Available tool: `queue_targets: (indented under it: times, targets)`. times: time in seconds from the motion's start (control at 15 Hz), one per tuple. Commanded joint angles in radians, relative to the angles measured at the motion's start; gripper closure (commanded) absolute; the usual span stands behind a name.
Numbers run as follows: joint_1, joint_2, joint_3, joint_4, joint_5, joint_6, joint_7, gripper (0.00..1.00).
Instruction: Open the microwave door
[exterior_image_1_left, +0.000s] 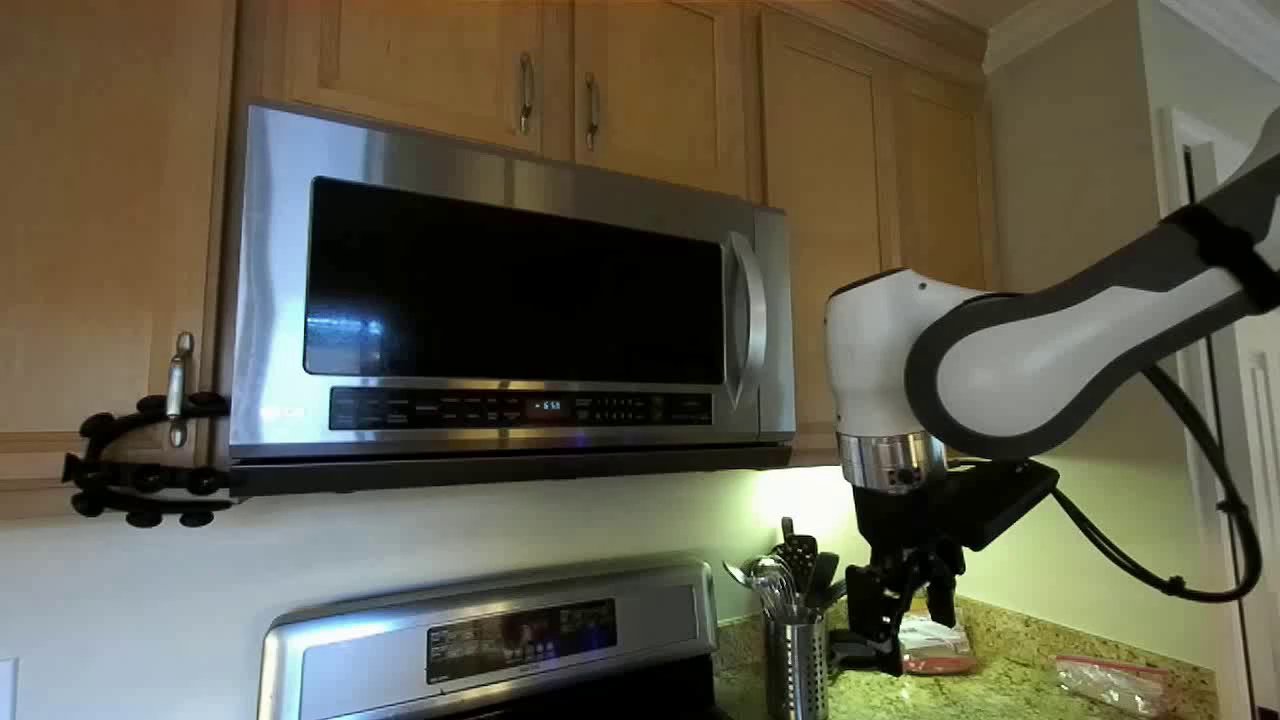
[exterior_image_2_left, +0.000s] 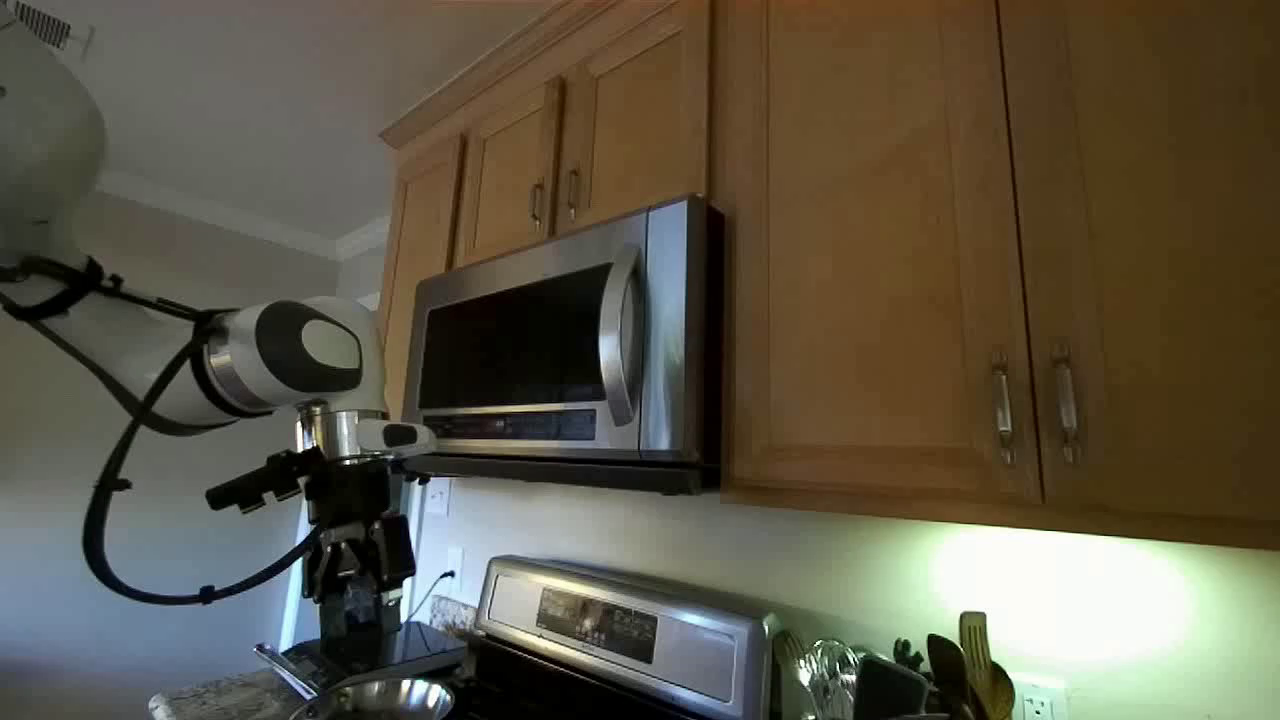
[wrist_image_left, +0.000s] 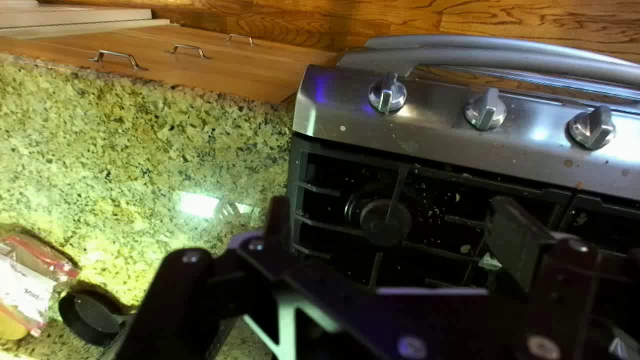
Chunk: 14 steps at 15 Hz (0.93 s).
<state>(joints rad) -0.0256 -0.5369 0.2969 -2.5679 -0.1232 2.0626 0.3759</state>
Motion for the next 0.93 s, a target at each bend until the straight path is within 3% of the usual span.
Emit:
queue_targets:
  times: [0.0, 0.4, 0.87]
  targets:
    - [0.028, 0.005, -0.025, 0.002, -0.015, -0.004, 0.013, 0.00]
    - [0.025, 0.006, -0.027, 0.001, -0.019, -0.001, 0.015, 0.00]
    - [-0.016, -0.065, -0.089, 0.010, -0.075, 0.064, 0.011, 0.00]
